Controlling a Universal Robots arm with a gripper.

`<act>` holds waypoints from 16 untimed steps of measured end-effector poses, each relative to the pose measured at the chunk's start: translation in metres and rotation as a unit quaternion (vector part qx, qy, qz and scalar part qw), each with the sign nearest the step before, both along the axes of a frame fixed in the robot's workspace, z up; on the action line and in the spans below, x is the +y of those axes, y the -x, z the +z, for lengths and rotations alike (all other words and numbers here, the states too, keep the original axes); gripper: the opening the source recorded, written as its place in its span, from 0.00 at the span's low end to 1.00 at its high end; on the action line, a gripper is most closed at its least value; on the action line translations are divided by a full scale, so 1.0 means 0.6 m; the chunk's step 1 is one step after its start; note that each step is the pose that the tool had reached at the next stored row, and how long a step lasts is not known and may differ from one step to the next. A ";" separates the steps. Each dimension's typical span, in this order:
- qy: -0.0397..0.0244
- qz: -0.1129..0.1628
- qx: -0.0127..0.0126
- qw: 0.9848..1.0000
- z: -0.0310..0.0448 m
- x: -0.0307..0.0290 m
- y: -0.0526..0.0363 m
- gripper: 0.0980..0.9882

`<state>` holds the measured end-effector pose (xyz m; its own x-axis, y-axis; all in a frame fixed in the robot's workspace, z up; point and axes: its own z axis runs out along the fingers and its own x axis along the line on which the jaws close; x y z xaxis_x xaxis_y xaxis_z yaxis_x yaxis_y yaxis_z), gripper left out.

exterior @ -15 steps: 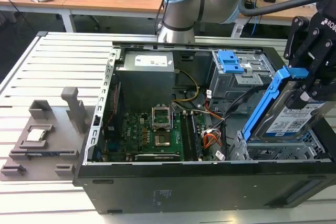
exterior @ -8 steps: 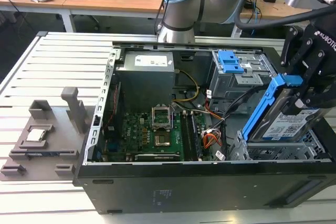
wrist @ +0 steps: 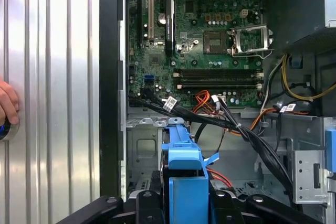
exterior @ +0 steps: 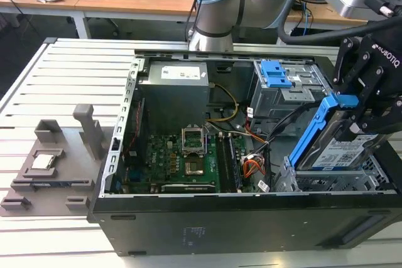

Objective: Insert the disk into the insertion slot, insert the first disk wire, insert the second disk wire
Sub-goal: 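Insert the disk into the insertion slot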

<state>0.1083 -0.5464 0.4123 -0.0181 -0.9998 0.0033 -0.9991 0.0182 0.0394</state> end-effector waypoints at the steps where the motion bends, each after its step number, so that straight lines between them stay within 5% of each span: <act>1: 0.000 0.000 0.000 1.000 -0.001 0.0000 0.000 0.30; 16: 0.000 0.000 0.000 1.000 -0.017 0.0000 0.000 0.30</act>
